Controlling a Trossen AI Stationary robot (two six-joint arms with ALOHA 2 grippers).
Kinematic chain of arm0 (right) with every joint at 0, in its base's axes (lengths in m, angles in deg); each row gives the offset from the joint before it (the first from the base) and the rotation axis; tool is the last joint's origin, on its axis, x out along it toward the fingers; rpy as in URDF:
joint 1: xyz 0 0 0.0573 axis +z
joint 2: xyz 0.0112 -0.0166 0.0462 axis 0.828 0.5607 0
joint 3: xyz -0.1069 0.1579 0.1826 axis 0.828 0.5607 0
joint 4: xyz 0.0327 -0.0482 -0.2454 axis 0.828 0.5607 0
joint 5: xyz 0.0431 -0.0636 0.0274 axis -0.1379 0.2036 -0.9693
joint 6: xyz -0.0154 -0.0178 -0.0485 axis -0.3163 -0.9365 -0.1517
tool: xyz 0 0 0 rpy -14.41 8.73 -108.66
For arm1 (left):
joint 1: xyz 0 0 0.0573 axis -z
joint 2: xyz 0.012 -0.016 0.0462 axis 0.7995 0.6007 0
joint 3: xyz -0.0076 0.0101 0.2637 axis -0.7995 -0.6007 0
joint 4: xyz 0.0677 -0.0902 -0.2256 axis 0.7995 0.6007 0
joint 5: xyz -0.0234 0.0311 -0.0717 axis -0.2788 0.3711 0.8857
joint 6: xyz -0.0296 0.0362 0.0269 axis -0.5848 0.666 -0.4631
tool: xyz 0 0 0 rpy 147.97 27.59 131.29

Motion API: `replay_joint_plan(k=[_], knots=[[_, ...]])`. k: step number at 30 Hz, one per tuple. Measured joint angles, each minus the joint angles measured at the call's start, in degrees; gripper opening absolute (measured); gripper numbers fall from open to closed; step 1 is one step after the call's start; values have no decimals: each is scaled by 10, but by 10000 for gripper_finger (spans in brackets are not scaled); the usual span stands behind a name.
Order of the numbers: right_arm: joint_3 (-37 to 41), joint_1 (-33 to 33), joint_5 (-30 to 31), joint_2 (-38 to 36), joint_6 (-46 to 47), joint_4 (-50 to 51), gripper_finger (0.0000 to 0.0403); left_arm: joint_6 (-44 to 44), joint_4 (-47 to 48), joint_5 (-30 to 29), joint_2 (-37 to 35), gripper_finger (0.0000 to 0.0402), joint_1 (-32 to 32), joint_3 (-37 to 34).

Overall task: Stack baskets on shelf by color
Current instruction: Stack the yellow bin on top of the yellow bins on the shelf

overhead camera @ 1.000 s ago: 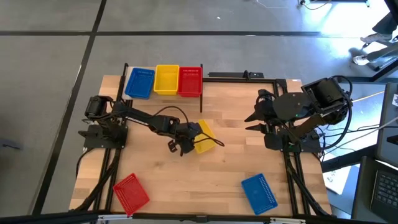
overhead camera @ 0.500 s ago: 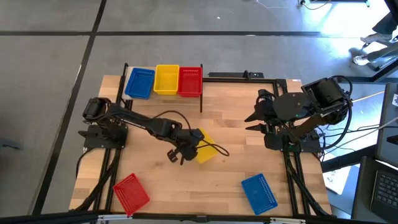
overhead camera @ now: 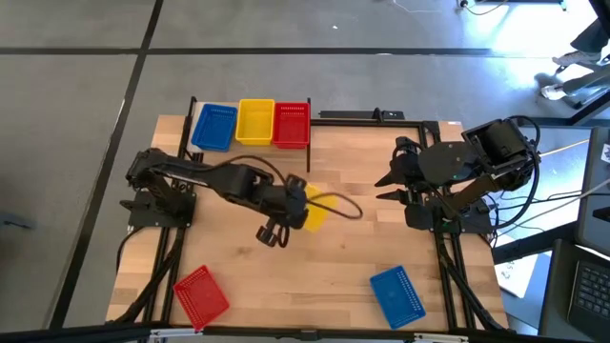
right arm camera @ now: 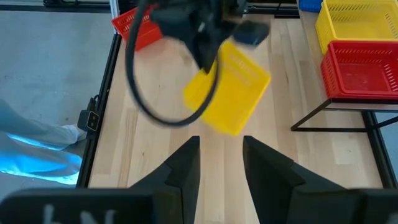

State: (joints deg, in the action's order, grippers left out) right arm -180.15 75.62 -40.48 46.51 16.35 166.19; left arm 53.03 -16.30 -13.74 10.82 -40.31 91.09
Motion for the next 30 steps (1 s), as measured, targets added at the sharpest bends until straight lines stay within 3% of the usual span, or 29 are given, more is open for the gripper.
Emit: replay_joint_plan(k=[8,14,19,23,30], knots=[[0,0,0,0,-3,0,117,-176,102,-165,0,0,16,160],[0,0,28,0,-23,0,117,-327,172,-256,-1,0,-14,228],[0,0,73,0,-33,0,117,-427,224,-294,-1,0,-65,250],[0,0,151,1,-23,0,117,-483,260,-294,0,0,-110,251],[0,0,305,11,-16,0,117,-569,274,-237,0,0,-222,248]])
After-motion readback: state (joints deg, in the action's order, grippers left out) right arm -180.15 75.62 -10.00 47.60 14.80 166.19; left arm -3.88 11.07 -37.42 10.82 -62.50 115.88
